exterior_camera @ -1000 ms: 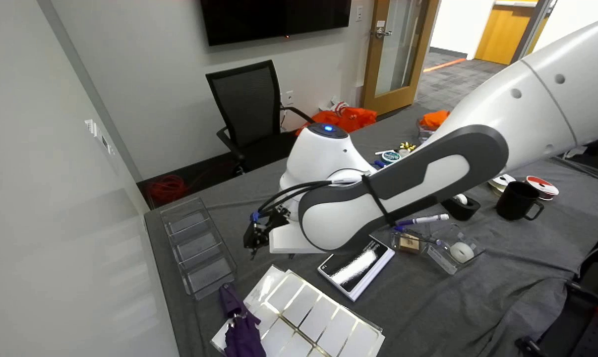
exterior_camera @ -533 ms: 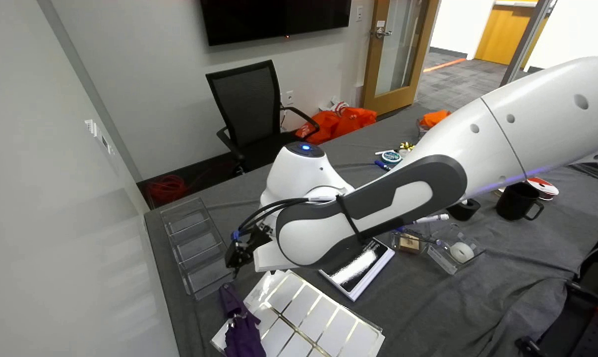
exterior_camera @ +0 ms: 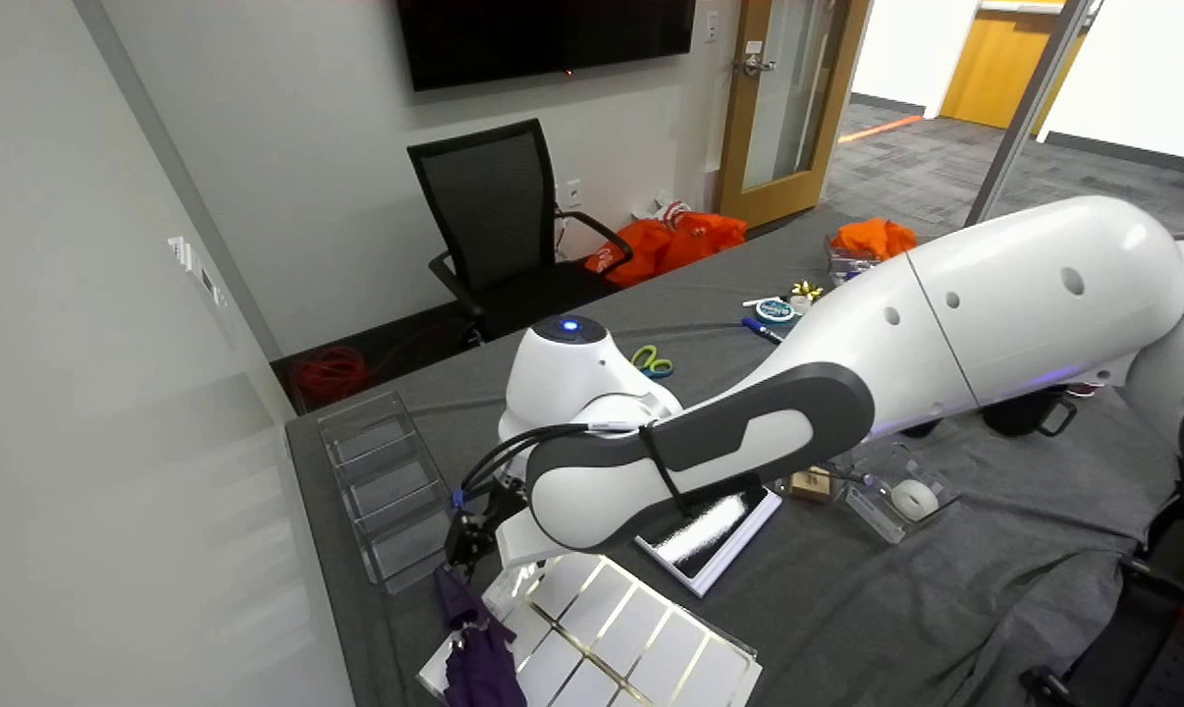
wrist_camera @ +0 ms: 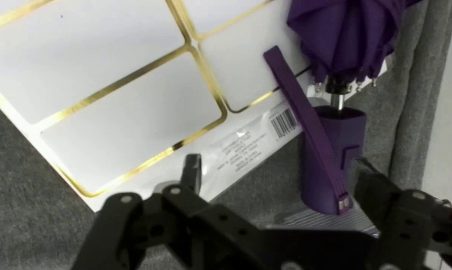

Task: Move the purple umbrella forward and move the clear case to the right

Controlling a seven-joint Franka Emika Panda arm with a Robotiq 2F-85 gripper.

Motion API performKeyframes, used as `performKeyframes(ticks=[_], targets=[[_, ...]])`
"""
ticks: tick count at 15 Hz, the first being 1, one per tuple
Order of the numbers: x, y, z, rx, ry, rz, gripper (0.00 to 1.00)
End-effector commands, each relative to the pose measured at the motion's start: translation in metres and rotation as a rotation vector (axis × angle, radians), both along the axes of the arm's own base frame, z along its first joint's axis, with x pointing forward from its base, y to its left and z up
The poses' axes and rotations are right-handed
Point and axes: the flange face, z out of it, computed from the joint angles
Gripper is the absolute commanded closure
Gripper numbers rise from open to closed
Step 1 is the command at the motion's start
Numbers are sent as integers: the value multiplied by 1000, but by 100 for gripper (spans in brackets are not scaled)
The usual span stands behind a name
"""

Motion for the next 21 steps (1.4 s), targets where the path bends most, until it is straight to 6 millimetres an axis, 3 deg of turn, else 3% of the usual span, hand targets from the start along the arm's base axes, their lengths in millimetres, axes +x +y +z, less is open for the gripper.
performKeyframes(ticks=[1, 6, 21], targets=[[9, 5, -9, -12, 1, 4, 0], [13, 11, -11, 21, 2, 2, 0], [-1, 32, -29, -18, 101, 57, 0]])
